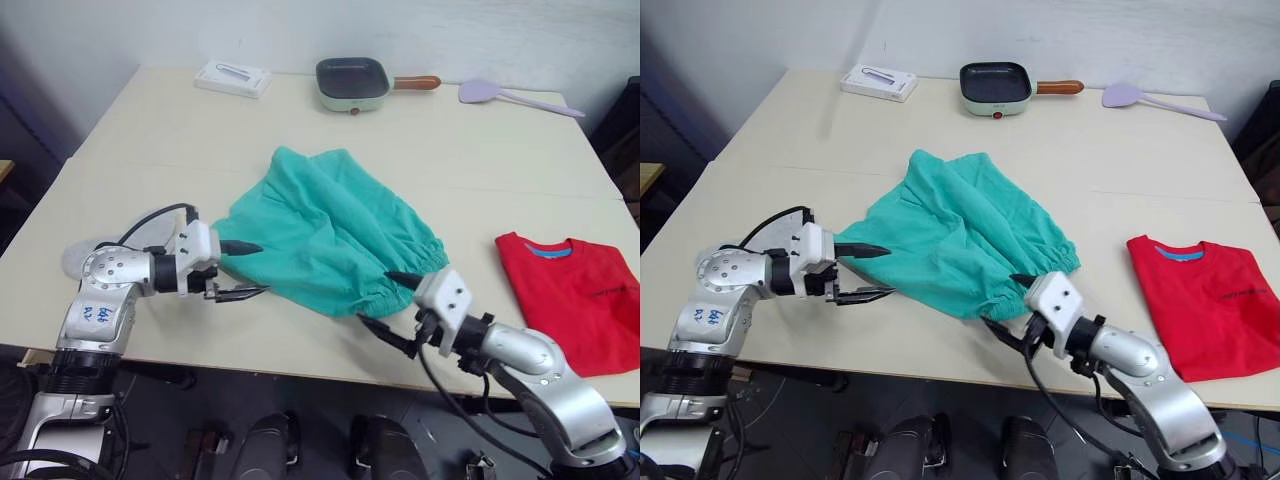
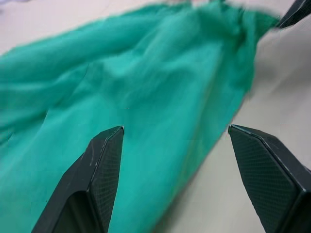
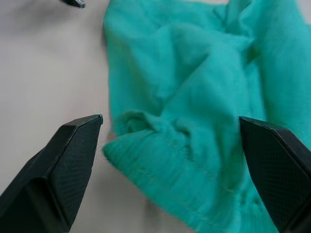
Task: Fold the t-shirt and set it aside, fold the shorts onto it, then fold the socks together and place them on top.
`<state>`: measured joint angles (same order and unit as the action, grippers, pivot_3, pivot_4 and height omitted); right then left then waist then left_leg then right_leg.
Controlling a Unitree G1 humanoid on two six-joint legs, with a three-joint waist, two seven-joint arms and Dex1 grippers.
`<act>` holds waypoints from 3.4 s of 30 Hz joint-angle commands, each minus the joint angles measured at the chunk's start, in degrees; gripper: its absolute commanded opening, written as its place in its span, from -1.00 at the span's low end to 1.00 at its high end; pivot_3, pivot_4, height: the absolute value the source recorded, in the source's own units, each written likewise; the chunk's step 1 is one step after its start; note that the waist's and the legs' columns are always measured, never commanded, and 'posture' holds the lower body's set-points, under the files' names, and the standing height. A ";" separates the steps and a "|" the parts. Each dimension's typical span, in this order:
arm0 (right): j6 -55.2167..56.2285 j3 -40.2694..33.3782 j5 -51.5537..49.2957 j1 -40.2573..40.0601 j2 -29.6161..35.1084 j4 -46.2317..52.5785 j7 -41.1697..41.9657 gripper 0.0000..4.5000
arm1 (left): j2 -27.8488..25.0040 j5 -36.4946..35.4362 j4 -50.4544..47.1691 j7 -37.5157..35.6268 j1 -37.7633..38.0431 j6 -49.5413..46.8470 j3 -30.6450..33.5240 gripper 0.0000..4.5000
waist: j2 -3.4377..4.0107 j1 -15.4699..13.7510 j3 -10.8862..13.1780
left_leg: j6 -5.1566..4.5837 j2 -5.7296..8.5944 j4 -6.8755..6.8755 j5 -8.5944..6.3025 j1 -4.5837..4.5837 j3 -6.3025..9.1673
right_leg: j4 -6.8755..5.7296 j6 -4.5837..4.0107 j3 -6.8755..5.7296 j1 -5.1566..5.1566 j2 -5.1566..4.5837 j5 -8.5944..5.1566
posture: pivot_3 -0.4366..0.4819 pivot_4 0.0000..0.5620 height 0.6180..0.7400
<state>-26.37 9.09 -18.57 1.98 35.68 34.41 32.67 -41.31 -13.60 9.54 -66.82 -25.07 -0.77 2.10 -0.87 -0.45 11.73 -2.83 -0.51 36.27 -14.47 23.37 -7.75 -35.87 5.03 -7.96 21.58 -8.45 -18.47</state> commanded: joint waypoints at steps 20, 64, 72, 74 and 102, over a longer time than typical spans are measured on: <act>8.35 4.63 20.14 2.91 -2.29 -1.68 -4.23 -0.89 | -8.59 14.55 30.61 9.76 -9.43 30.20 -2.38 0.62 | -0.11 0.73 -0.07 | -0.11 -0.18 -0.09 0.05 -0.06 -0.58 | -0.21 0.00 0.36 0.39 0.12 0.00 | -0.05 -0.47 1.00; 39.88 -7.60 -0.26 3.19 10.35 -28.37 35.25 -1.00 | -20.21 -18.98 -32.11 -10.36 32.63 -17.53 10.73 -0.98 | 0.01 2.36 -0.04 | -0.38 -0.20 0.75 -0.80 -0.20 -0.60 | -0.07 0.18 0.51 -0.12 -0.03 0.10 | -0.05 -0.47 1.00; 37.14 -7.70 -3.39 -1.55 16.07 -27.82 43.98 -1.00 | -25.30 -26.51 -46.05 -11.24 50.28 -36.31 25.39 -0.98 | 0.19 1.15 0.02 | -0.16 -0.30 0.69 -0.91 -0.19 -0.60 | -0.05 -0.09 0.50 -0.01 0.02 -0.05 | -0.05 -0.47 1.00; 35.59 -8.82 -4.39 -3.15 16.75 -26.75 44.01 -1.00 | -26.34 -26.66 -44.96 -11.24 47.75 -36.79 25.99 -0.98 | 0.22 0.82 0.01 | -0.14 -0.31 0.69 -0.91 -0.19 -0.60 | -0.06 -0.10 0.50 0.00 0.03 -0.06 | -0.05 -0.47 1.00; 7.19 -15.51 -6.07 25.68 5.62 -43.77 17.72 -1.00 | 8.40 14.52 63.18 1.63 -50.45 16.95 -10.21 -0.98 | 0.06 0.71 0.11 | -0.84 -0.25 1.30 -0.77 0.99 -1.25 | -0.63 0.09 0.39 1.16 0.70 0.13 | -0.05 -0.47 1.00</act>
<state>-20.46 -5.05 -25.04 26.66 41.26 -9.28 50.91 -32.48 0.27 72.33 -67.60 -74.12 15.15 -9.71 -0.81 0.27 11.83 -3.67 -0.77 37.63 -15.24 24.38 -8.99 -36.51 5.12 -7.58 22.74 -7.76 -18.34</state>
